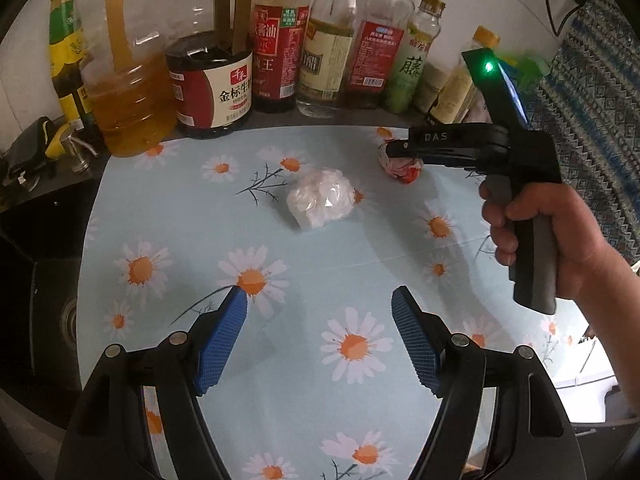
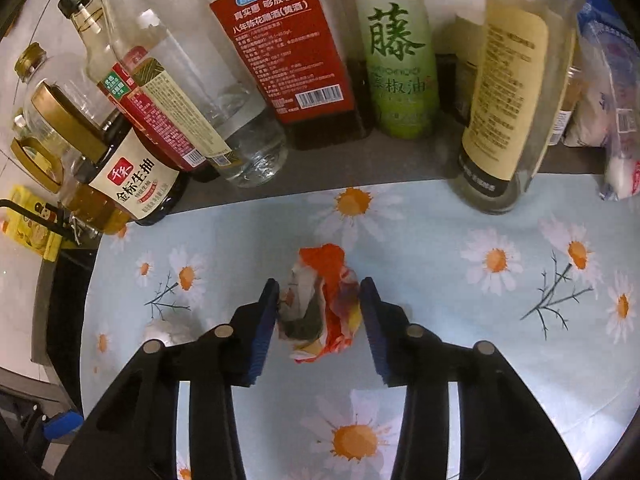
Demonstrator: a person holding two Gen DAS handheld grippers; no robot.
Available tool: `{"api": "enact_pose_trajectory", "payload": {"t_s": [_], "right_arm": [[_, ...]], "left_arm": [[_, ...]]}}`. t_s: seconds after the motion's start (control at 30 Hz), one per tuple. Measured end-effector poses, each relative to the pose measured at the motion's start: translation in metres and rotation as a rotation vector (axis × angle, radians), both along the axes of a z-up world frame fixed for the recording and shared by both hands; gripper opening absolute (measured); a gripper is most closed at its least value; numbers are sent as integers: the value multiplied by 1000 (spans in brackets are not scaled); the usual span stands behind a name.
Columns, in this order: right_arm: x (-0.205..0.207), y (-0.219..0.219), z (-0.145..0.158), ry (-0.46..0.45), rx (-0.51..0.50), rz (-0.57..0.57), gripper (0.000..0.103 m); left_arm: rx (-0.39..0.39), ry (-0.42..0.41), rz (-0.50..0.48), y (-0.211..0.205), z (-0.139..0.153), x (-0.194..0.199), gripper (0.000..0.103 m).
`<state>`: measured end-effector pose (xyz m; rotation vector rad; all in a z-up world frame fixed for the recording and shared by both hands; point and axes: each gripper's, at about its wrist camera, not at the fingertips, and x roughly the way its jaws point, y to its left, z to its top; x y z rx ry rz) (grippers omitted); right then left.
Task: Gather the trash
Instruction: 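Grasp the red snack wrapper with the right gripper, then grasp the clear bag of white tissue with the left gripper while the right holds the wrapper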
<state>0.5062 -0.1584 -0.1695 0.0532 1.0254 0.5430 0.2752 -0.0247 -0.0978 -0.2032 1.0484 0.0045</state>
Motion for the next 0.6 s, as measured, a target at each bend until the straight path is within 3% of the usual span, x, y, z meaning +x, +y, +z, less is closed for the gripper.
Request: {"api": "enact_pose_trajectory", "payload": {"t_s": [0.33, 0.6], "right_arm": [[-10, -7, 12, -27, 21, 61, 32], [-42, -34, 24, -8, 150, 105, 31]], "left_arm": [[24, 18, -28, -5, -7, 21, 73], [31, 50, -64, -8, -17, 41, 75]]}}
